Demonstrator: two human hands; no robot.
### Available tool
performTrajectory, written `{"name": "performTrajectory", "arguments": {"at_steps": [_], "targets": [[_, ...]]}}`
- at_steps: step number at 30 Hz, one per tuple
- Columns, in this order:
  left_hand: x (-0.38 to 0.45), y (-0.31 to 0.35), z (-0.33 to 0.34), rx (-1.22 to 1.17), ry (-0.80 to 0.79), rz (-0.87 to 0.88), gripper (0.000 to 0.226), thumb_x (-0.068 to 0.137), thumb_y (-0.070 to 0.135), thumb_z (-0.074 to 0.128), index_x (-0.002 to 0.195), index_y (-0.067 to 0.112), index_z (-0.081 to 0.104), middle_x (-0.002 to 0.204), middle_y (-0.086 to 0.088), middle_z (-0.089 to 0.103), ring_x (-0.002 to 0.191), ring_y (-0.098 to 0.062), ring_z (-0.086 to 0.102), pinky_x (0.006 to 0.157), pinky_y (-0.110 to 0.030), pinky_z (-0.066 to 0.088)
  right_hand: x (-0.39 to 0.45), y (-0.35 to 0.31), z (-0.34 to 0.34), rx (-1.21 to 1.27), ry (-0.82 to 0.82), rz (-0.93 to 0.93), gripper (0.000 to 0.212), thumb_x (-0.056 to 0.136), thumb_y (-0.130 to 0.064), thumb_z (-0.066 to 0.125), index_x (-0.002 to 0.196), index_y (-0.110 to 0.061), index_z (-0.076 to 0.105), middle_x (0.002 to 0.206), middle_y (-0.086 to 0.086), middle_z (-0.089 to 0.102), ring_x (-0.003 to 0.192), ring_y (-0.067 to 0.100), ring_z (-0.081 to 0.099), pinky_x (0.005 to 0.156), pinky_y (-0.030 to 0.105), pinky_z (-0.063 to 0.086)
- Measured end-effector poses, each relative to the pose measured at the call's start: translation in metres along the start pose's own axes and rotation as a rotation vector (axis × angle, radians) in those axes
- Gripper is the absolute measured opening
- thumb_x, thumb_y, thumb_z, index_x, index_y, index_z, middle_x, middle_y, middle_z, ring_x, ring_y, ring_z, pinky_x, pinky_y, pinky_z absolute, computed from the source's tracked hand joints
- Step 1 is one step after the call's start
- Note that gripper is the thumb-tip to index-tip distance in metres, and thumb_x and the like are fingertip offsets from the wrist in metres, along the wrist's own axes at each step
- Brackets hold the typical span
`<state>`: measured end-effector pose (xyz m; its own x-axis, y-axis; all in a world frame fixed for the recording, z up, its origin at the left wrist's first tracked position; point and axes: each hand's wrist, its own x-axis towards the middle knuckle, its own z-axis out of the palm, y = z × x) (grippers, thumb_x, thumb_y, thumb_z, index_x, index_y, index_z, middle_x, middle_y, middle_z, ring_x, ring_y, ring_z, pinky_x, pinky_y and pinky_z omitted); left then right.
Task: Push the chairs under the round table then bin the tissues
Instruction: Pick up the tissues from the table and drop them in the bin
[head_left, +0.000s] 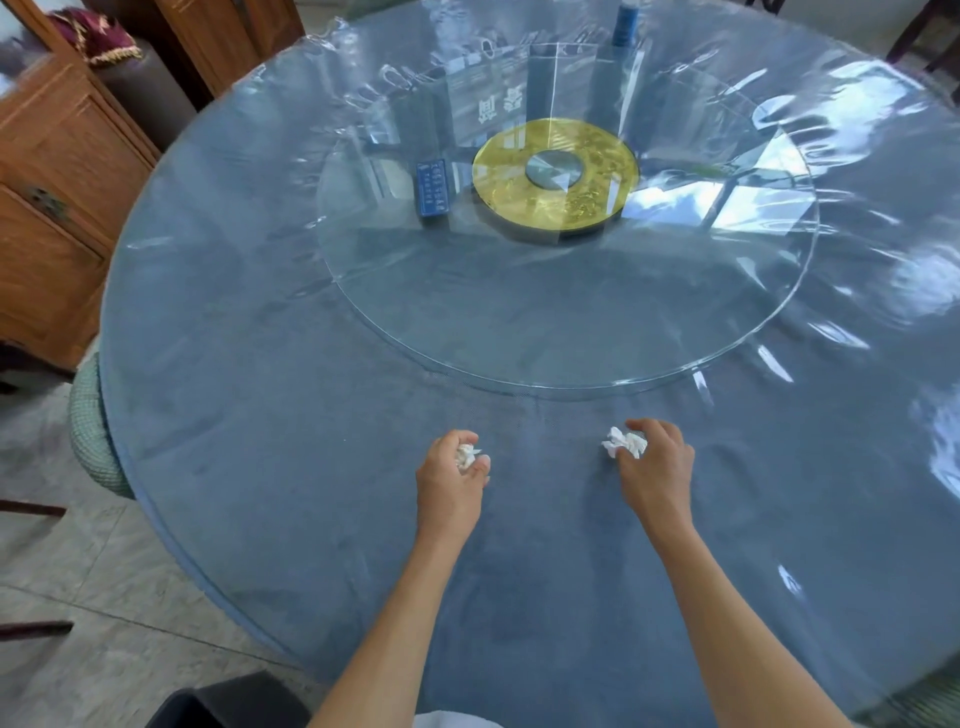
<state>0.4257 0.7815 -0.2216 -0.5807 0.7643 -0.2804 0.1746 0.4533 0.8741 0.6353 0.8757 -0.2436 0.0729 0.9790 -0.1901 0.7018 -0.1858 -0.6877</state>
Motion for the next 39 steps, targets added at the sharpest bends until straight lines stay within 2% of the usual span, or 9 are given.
{"name": "performTrajectory", "arguments": {"at_steps": [2, 6, 10, 17, 21, 24, 31, 34, 39], "targets": [[0.001, -0.003, 0.002, 0.041, 0.009, -0.017, 0.014, 0.089, 0.004, 0.065, 0.1, 0.012, 0.066, 0.099, -0.007, 0.062, 0.071, -0.005, 0.066, 0.075, -0.035, 0.059, 0.006, 0.002, 0.002, -0.099, -0.037, -0.015, 0.037, 0.089, -0.011, 0.063, 0.125, -0.019, 0.062, 0.135, 0.003, 0.052, 0.115, 0.034, 0.042, 0.098, 0.04, 0.035], [0.001, -0.01, 0.003, 0.127, 0.027, -0.035, 0.015, 0.087, 0.012, 0.069, 0.099, 0.02, 0.067, 0.097, -0.007, 0.066, 0.078, -0.009, 0.062, 0.069, -0.012, 0.044, 0.012, 0.012, 0.01, -0.146, -0.114, -0.079, 0.04, 0.091, -0.007, 0.061, 0.13, -0.017, 0.06, 0.137, 0.007, 0.05, 0.116, 0.035, 0.04, 0.094, 0.037, 0.037], [0.0, -0.013, -0.001, 0.134, 0.065, -0.087, 0.023, 0.088, 0.013, 0.068, 0.11, 0.018, 0.069, 0.102, -0.006, 0.067, 0.079, -0.006, 0.059, 0.075, -0.023, 0.046, 0.016, 0.02, 0.015, -0.185, -0.167, -0.106, 0.031, 0.094, -0.005, 0.058, 0.124, -0.011, 0.064, 0.13, 0.011, 0.052, 0.116, 0.035, 0.042, 0.086, 0.034, 0.038], [-0.01, -0.015, -0.01, 0.081, 0.079, -0.168, 0.038, 0.091, 0.008, 0.06, 0.128, 0.018, 0.062, 0.116, 0.001, 0.065, 0.096, -0.014, 0.062, 0.083, -0.021, 0.045, 0.017, 0.03, 0.022, -0.219, -0.204, -0.136, 0.02, 0.092, 0.0, 0.057, 0.11, -0.002, 0.067, 0.115, 0.015, 0.055, 0.106, 0.037, 0.044, 0.081, 0.033, 0.035], [-0.02, -0.019, -0.018, 0.049, 0.143, -0.189, 0.033, 0.092, 0.01, 0.061, 0.125, 0.016, 0.063, 0.109, 0.002, 0.064, 0.087, -0.003, 0.061, 0.081, -0.022, 0.045, 0.02, 0.024, 0.025, -0.2, -0.224, -0.105, 0.016, 0.09, -0.001, 0.057, 0.104, -0.002, 0.066, 0.105, 0.018, 0.058, 0.098, 0.04, 0.049, 0.076, 0.039, 0.042], [-0.028, -0.025, -0.027, -0.05, 0.168, -0.235, 0.032, 0.092, 0.008, 0.062, 0.124, 0.01, 0.064, 0.102, -0.003, 0.064, 0.082, -0.015, 0.068, 0.082, -0.033, 0.058, 0.015, 0.011, 0.028, -0.172, -0.288, -0.107, 0.027, 0.093, -0.005, 0.054, 0.118, -0.008, 0.063, 0.109, 0.017, 0.057, 0.104, 0.039, 0.05, 0.083, 0.04, 0.044], [-0.057, -0.041, -0.066, -0.154, 0.277, -0.263, 0.036, 0.091, 0.008, 0.064, 0.127, 0.011, 0.064, 0.096, 0.003, 0.065, 0.074, -0.01, 0.07, 0.083, -0.037, 0.06, -0.02, -0.026, 0.054, -0.087, -0.432, -0.178, 0.031, 0.097, -0.009, 0.053, 0.125, -0.011, 0.066, 0.12, 0.018, 0.059, 0.117, 0.035, 0.053, 0.084, 0.026, 0.034], [-0.072, -0.055, -0.092, -0.171, 0.344, -0.273, 0.043, 0.084, 0.019, 0.069, 0.127, 0.014, 0.065, 0.094, 0.009, 0.067, 0.079, -0.015, 0.071, 0.085, -0.047, 0.058, -0.047, -0.052, 0.07, -0.065, -0.466, -0.217, 0.028, 0.097, -0.011, 0.054, 0.122, -0.01, 0.067, 0.119, 0.014, 0.059, 0.11, 0.029, 0.054, 0.065, 0.016, 0.036], [-0.106, -0.098, -0.146, -0.181, 0.498, -0.296, 0.046, 0.069, 0.038, 0.067, 0.114, 0.029, 0.066, 0.087, 0.005, 0.07, 0.084, -0.028, 0.069, 0.079, -0.05, 0.057, -0.113, -0.1, 0.107, -0.026, -0.531, -0.305, 0.027, 0.095, -0.011, 0.056, 0.118, -0.01, 0.069, 0.112, 0.007, 0.058, 0.092, 0.016, 0.049, 0.062, 0.004, 0.037]]}}
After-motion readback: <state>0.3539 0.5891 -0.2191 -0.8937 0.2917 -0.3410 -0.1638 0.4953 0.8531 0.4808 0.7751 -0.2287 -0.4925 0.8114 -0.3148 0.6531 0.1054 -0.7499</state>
